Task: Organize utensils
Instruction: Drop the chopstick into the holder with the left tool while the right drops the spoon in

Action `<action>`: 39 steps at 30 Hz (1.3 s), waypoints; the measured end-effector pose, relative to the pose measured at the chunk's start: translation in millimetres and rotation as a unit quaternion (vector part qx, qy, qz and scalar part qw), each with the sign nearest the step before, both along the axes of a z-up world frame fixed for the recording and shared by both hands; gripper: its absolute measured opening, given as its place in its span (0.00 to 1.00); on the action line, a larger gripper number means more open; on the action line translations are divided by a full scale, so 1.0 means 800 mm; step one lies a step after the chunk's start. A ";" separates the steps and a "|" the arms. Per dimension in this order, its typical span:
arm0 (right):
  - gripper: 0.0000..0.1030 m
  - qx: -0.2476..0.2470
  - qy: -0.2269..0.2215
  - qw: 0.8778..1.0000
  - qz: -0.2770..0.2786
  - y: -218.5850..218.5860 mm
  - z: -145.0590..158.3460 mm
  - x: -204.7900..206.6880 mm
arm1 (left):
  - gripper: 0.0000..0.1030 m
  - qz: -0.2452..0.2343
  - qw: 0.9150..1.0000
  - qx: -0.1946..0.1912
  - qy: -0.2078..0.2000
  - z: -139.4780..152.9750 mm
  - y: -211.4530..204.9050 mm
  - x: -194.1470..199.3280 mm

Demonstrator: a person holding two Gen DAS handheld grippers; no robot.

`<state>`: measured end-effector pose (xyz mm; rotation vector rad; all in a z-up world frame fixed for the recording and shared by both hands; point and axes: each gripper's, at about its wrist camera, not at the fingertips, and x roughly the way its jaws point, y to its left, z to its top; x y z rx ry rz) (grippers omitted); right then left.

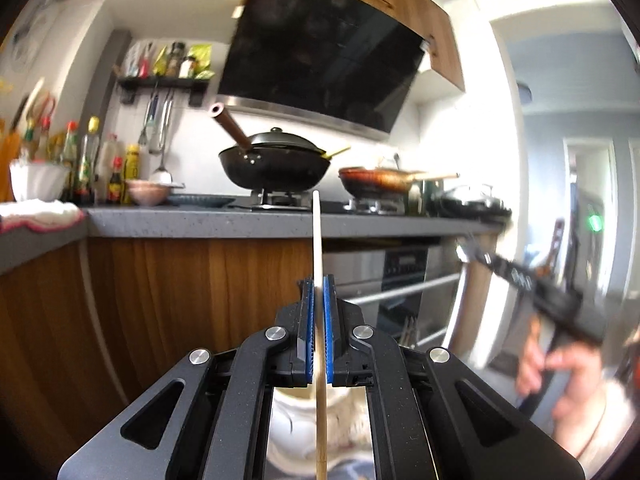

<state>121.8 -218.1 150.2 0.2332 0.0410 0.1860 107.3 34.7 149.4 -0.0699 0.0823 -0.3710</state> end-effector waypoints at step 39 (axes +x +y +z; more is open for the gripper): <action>0.03 -0.039 0.081 0.996 0.009 0.033 -0.066 0.057 | 0.05 -0.029 0.995 -0.057 0.076 -0.080 0.029 0.096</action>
